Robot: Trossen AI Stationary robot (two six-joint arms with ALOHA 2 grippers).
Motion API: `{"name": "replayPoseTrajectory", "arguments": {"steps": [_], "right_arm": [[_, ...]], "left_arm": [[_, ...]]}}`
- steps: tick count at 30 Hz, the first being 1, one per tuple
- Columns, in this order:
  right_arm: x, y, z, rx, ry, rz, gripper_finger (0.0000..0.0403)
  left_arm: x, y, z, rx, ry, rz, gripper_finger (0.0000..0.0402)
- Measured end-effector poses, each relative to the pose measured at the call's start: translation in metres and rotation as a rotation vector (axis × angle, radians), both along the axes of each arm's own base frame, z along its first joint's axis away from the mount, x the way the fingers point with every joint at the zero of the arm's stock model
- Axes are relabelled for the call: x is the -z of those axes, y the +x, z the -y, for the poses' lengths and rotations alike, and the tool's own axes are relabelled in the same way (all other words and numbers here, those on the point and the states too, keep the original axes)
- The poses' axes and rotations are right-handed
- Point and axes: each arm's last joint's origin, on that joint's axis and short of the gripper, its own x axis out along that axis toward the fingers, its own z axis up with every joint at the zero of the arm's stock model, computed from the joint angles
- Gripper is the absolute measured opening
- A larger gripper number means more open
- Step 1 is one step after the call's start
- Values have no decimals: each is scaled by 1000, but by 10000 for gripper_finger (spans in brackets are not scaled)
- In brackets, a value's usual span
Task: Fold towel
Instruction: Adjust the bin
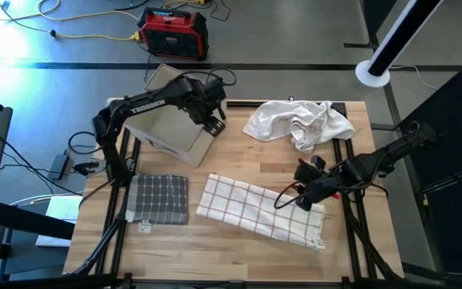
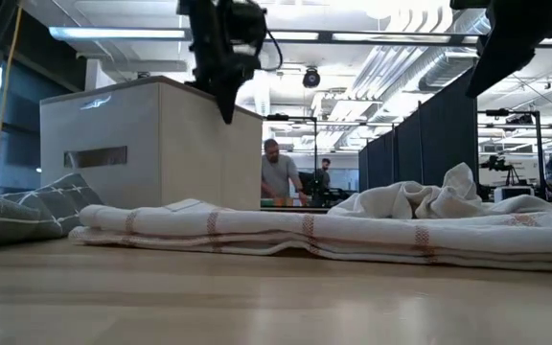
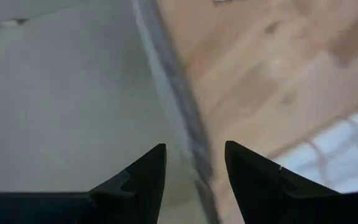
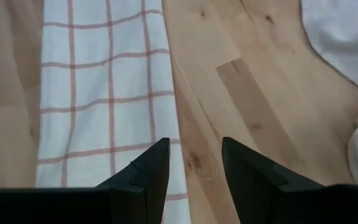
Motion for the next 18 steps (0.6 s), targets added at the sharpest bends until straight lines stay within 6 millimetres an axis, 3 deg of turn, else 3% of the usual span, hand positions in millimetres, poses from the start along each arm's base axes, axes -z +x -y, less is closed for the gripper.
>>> {"name": "replayPoseTrajectory", "arguments": {"steps": [7,12,18], "right_arm": [[-1,0,1,-27,-77,8,134],[-1,0,2,-47,-100,4,134],[-1,0,2,-40,-97,6,134]], "left_arm": [[16,9,-22,-156,81,16,11],[13,9,-35,-352,227,47,12],[13,7,-38,-486,203,83,4]]}}
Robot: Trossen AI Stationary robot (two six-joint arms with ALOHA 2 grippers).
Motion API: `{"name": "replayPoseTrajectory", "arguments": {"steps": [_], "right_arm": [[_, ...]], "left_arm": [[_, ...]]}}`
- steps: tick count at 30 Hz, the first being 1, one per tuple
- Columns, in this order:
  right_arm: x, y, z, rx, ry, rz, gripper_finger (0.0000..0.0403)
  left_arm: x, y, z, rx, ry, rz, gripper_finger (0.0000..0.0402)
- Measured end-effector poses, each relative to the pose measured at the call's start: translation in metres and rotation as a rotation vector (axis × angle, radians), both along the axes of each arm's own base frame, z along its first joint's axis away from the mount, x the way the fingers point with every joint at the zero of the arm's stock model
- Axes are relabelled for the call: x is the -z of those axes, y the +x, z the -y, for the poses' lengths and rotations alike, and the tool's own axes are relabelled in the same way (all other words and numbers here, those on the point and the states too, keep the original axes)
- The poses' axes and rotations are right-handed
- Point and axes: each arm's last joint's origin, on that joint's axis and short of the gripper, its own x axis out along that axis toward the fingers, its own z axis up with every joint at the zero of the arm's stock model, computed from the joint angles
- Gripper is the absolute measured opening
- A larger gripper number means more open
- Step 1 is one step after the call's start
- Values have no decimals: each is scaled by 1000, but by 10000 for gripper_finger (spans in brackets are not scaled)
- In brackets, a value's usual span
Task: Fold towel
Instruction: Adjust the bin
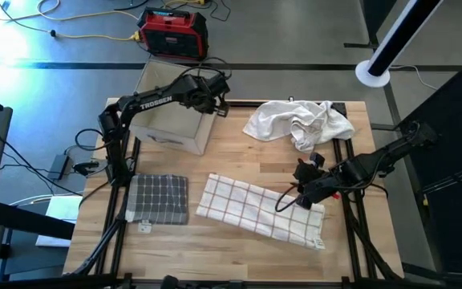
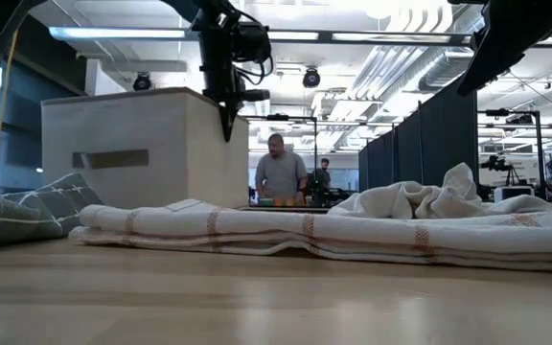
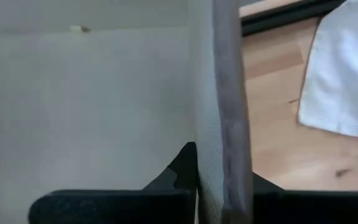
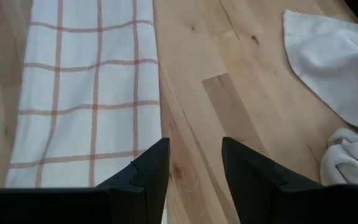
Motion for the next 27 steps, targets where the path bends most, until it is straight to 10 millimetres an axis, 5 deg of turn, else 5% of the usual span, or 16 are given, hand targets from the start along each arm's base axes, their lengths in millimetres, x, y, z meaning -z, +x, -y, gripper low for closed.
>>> {"name": "replayPoseTrajectory", "arguments": {"steps": [13,27], "right_arm": [[0,0,0,1,-19,4,133],[0,0,0,7,-13,6,133]], "left_arm": [[-8,6,-23,-245,-57,352,1],[-7,-1,-29,-347,-50,348,29]]}}
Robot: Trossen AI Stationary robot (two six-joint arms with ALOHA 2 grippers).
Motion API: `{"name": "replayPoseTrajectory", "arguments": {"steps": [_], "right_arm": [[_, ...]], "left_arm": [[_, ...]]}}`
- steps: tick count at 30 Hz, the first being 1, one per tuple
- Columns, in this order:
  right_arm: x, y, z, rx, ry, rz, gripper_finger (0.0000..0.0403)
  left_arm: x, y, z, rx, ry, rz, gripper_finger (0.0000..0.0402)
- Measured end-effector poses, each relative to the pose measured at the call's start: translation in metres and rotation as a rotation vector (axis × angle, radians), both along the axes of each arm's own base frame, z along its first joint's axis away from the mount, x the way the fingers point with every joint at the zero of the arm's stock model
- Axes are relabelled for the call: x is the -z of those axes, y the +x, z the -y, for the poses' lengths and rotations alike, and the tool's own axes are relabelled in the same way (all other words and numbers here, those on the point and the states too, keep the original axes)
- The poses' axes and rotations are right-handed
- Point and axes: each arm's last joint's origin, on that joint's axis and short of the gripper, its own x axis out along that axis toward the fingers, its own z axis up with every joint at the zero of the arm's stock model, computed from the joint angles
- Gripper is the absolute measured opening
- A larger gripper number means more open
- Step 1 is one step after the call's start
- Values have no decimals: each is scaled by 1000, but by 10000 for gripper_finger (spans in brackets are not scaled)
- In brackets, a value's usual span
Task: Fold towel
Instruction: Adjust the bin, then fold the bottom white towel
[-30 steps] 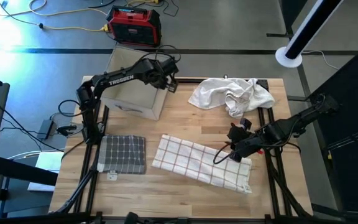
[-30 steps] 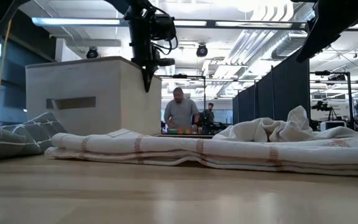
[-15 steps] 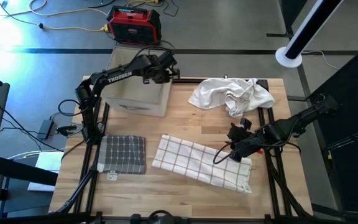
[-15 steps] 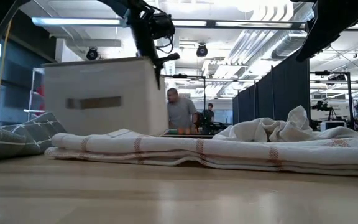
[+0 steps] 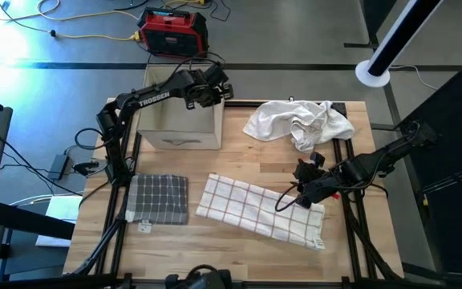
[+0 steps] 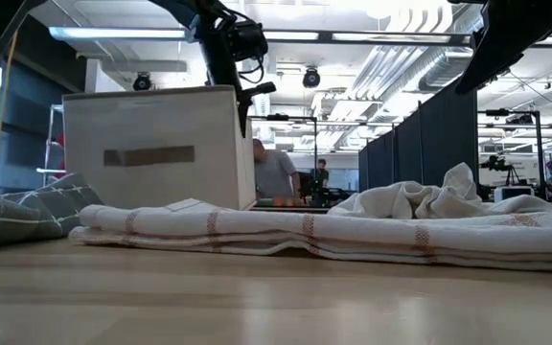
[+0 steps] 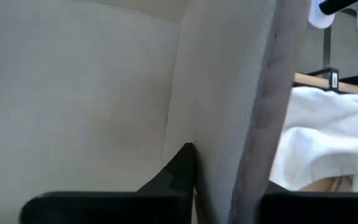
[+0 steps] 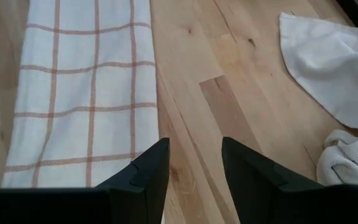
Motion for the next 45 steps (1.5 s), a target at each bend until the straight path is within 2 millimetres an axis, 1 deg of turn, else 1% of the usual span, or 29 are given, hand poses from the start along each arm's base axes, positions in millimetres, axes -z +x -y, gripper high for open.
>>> {"name": "replayPoseTrajectory", "arguments": {"steps": [4,10,12,13,15,18,20,22,24,26,28,31,33,36,39,42,43,45], "right_arm": [[0,0,0,4,2,1,133],[0,0,0,18,13,6,133],[0,0,0,21,15,7,133],[0,0,0,23,16,7,133],[0,0,0,28,23,9,133],[0,0,0,34,27,10,133],[0,0,0,33,35,8,133],[0,0,-1,38,61,2,133],[1,-1,-1,42,94,-14,134],[2,-2,-2,49,143,-39,134],[3,-4,-3,80,211,-66,134],[5,-7,-4,188,347,-108,134],[7,-11,-5,305,449,-152,134],[8,-17,-8,488,578,-210,134],[9,-24,-17,626,666,-240,134],[9,-31,-29,750,728,-234,134],[10,-33,-33,790,744,-236,134],[13,-37,-43,866,763,-245,134]], "left_arm": [[1,-3,-3,-9,-5,-12,73],[1,-7,-8,-24,-6,-13,149],[-5,-9,-11,-9,28,-31,167],[-11,-11,-12,-10,62,-38,174],[-30,-15,-12,-22,144,-35,181],[-65,-24,-8,-6,287,-38,182],[-89,-29,-1,59,377,-59,179],[-111,-34,13,167,459,-83,175],[-131,-39,35,283,509,-73,172],[-142,-43,59,412,524,-73,171],[-149,-45,84,544,539,-95,170],[-150,-46,122,762,524,-154,170],[-146,-44,144,915,486,-180,170],[-134,-37,171,1163,430,-206,170],[-118,-28,195,1455,406,-197,170],[-98,-22,216,1712,369,-157,170],[-91,-22,220,1756,341,-157,170],[-75,-21,221,1808,296,-178,170]]}}
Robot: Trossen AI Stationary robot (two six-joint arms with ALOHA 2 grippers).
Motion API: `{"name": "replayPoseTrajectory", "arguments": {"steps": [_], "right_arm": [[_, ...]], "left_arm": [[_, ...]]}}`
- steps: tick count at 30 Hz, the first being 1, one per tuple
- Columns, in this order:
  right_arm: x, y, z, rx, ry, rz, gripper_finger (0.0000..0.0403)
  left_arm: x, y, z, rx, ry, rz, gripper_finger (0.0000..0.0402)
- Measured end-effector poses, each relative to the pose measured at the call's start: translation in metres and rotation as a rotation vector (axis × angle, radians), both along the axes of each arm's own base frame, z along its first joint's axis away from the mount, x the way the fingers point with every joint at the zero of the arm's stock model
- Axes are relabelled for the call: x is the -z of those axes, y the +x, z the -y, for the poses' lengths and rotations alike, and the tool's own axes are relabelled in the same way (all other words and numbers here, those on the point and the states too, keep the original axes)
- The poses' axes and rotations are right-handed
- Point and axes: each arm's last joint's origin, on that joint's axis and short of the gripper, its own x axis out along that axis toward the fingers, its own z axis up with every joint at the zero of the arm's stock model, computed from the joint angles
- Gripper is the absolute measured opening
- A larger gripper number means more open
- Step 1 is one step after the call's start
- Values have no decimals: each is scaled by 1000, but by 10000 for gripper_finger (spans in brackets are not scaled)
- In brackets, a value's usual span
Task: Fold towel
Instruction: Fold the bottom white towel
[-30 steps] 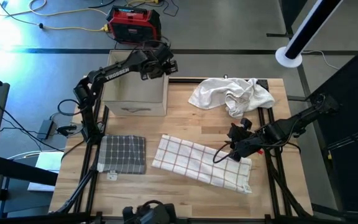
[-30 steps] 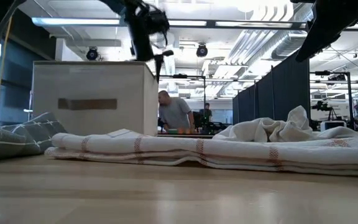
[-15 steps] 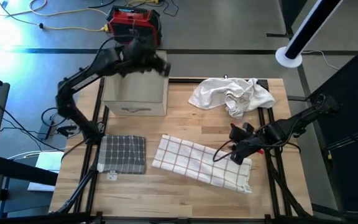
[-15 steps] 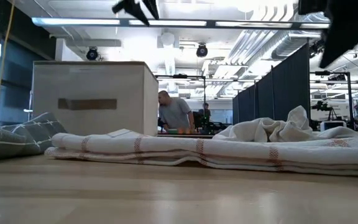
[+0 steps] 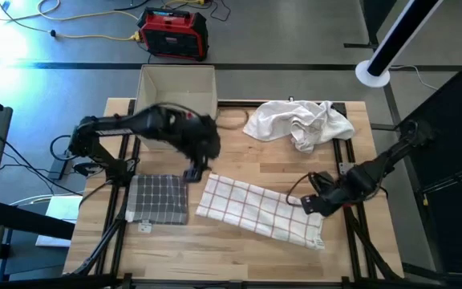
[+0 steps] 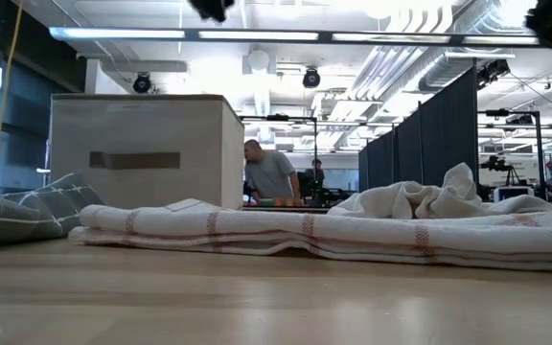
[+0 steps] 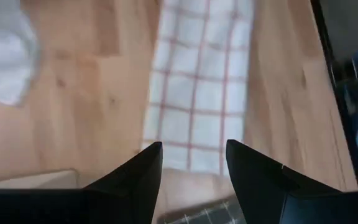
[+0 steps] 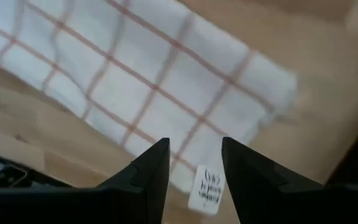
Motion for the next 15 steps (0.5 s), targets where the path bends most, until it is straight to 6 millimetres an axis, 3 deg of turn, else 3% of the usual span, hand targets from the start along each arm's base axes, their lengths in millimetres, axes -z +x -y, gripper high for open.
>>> {"name": "replayPoseTrajectory", "arguments": {"steps": [4,10,15], "right_arm": [[11,-4,-18,145,16,-84,134],[37,7,-37,150,41,-268,134],[52,13,-45,155,26,-328,134]], "left_arm": [[38,0,-6,48,18,-98,170],[89,-3,-10,109,-6,-179,170],[117,-7,-10,133,-7,-210,170]]}}
